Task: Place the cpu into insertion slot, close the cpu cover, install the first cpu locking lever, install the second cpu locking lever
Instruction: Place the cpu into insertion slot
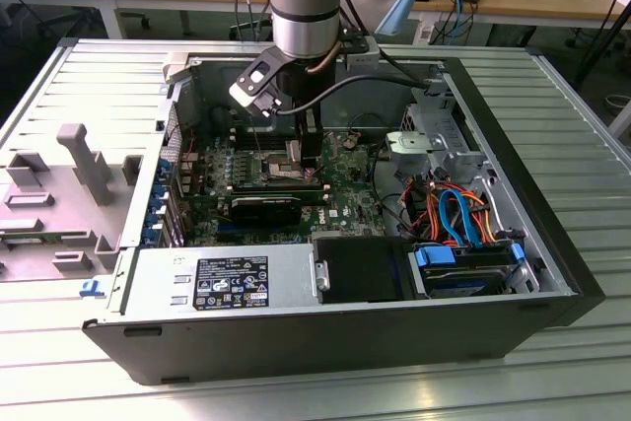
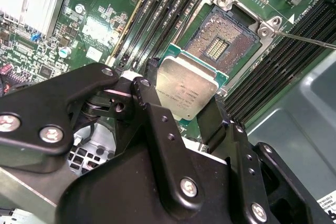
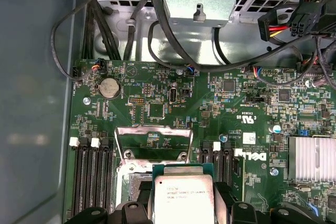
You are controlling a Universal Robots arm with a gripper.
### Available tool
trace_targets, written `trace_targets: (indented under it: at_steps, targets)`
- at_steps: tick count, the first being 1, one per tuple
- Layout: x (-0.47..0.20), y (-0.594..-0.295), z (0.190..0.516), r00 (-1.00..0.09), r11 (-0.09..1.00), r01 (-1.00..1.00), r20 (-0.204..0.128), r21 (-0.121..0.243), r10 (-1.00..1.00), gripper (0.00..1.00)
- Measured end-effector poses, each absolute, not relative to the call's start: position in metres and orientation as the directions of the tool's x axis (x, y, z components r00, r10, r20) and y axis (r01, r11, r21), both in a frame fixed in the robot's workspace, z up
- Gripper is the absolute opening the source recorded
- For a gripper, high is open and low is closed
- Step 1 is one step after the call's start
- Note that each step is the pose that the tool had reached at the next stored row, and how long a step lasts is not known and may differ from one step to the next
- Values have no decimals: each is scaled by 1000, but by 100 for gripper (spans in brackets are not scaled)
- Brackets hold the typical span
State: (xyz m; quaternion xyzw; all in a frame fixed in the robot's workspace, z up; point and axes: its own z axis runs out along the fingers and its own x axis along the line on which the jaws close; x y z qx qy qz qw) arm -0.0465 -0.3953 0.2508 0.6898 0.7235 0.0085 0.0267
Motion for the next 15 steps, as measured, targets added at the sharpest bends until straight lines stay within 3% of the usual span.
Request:
trace_targets:
  at_steps: [15]
  targets:
    - [-46,-395,247,-47,48,998,-27,49,999,55]
